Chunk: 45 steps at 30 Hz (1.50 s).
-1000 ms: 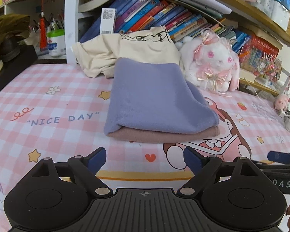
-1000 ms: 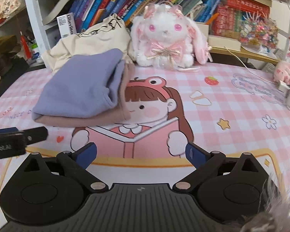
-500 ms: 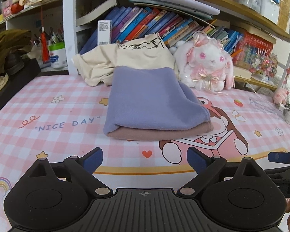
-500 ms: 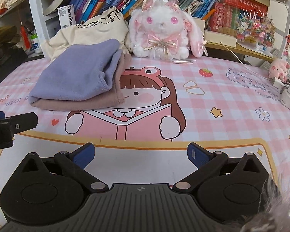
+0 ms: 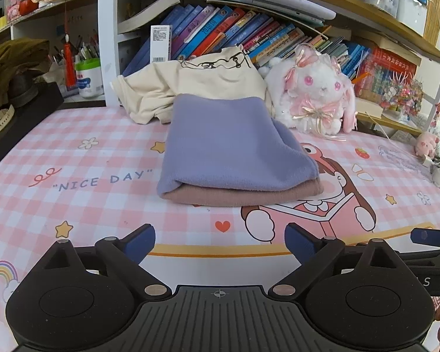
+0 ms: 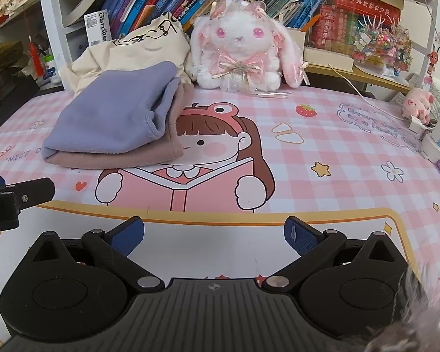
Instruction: Fold clothes
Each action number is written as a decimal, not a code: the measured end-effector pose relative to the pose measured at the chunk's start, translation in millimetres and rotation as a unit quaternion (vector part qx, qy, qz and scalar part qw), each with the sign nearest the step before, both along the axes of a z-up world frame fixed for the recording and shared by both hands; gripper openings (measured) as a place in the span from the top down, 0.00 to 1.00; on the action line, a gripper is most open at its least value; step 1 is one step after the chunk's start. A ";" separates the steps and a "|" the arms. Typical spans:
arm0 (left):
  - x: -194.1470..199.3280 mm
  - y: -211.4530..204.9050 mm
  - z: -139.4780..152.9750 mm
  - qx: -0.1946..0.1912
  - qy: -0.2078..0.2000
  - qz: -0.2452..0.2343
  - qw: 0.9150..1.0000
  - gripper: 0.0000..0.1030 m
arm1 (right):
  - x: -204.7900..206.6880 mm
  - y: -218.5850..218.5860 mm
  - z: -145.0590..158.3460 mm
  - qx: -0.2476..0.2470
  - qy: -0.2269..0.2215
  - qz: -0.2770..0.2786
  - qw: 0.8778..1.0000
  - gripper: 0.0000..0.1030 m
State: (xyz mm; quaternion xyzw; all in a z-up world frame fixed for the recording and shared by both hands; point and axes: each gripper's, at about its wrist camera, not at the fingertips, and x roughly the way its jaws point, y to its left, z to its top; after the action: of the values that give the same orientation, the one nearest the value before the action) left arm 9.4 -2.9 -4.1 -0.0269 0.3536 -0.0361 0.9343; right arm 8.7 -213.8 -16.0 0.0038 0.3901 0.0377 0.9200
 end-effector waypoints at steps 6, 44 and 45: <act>-1.5 1.3 -0.9 -0.003 0.000 -0.002 1.000 0.06 | -3.3 0.0 -1.1 -0.004 0.003 -0.002 1.000 0.00; 3.2 1.1 -8.4 0.004 0.022 -0.007 1.000 0.02 | -1.3 3.4 -3.4 -0.013 0.007 0.002 1.000 0.00; 3.2 0.9 -8.4 0.005 0.022 -0.007 1.000 0.02 | -1.2 3.4 -3.3 -0.012 0.008 0.002 1.000 0.00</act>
State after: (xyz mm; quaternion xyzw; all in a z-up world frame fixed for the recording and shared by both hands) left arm 12.6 -2.0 -12.5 -0.0207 0.3746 -0.0408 0.9261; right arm 7.6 -210.4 -19.2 -0.0080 0.3977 0.0344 0.9168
